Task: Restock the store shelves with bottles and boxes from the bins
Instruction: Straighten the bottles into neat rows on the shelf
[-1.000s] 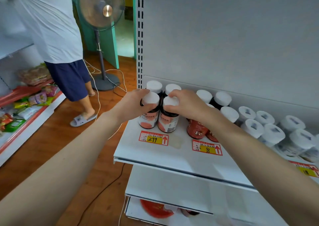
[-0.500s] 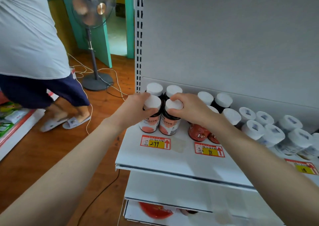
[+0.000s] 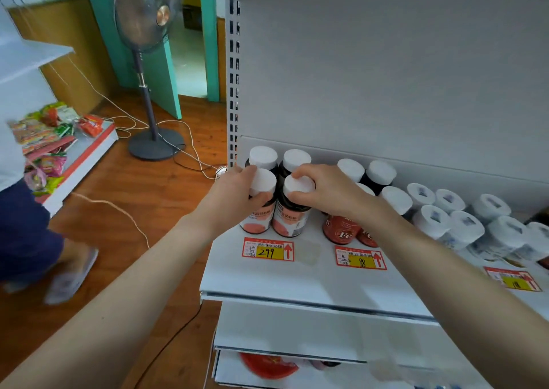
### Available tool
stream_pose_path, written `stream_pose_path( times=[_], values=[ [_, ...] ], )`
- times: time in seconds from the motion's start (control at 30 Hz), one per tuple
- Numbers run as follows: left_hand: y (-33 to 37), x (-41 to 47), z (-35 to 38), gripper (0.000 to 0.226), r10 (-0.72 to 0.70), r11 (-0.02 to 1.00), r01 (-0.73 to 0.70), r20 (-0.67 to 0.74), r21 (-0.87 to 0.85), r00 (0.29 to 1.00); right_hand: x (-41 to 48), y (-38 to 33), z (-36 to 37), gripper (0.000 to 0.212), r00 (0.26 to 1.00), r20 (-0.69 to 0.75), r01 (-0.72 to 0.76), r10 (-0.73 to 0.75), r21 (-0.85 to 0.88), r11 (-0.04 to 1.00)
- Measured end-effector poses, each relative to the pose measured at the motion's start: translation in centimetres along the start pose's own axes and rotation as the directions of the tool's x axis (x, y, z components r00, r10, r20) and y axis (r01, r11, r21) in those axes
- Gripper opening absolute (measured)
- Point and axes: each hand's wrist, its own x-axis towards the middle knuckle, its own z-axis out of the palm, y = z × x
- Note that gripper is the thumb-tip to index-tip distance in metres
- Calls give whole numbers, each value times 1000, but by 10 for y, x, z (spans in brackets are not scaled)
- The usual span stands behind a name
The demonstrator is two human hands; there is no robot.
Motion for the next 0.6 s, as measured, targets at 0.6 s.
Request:
stream_pose_path(
  times=[0.6],
  values=[
    [-2, 80, -11, 54, -102, 995, 103, 121, -5, 987, 62, -1, -15, 45, 993, 23, -114, 115, -43, 993]
  ],
)
